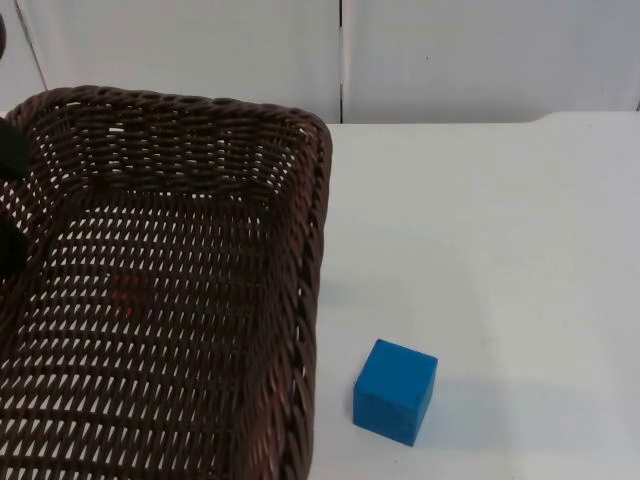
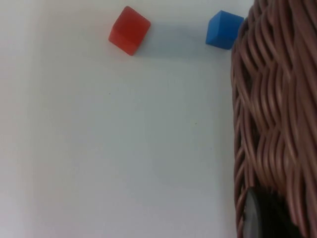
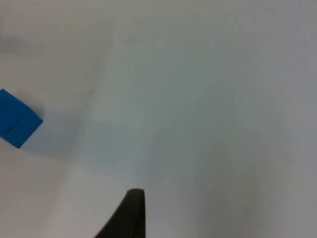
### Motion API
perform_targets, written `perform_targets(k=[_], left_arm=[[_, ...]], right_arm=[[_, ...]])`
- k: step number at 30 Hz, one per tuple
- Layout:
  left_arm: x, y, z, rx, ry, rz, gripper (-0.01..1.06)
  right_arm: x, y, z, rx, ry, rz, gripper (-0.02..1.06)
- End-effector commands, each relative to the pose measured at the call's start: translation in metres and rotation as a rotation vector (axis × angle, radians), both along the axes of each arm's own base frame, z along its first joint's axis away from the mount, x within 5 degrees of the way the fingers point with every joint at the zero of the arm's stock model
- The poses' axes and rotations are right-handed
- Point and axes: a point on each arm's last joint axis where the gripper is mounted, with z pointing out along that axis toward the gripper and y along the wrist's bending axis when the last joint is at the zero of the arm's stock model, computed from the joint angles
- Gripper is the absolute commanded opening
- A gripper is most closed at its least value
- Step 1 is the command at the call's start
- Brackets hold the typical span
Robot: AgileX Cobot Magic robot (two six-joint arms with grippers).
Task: Pick up the basket with the left hand and place the largest block into the basket with the right hand.
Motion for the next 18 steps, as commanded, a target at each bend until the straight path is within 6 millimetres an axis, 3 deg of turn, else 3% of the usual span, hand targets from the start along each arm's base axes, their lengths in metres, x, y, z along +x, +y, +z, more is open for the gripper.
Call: perform_targets(k=[1, 11, 18], left_arm=[[-0.001, -0.001, 0.003, -0.031, -0.008, 0.017, 0.0], [-0.001, -0.001, 0.003, -0.031, -0.008, 0.017, 0.0], [-0.001, -0.001, 0.003, -0.031, -0.008, 0.017, 0.0]], right_arm=[[0.008, 0.0, 0.004, -0.004, -0.008, 0.002, 1.05], [0.041, 0.004, 0.017, -0.013, 0.05, 0.013, 1.05], [0.058, 0.008, 0.01, -0.031, 0.094, 0.062, 1.05]])
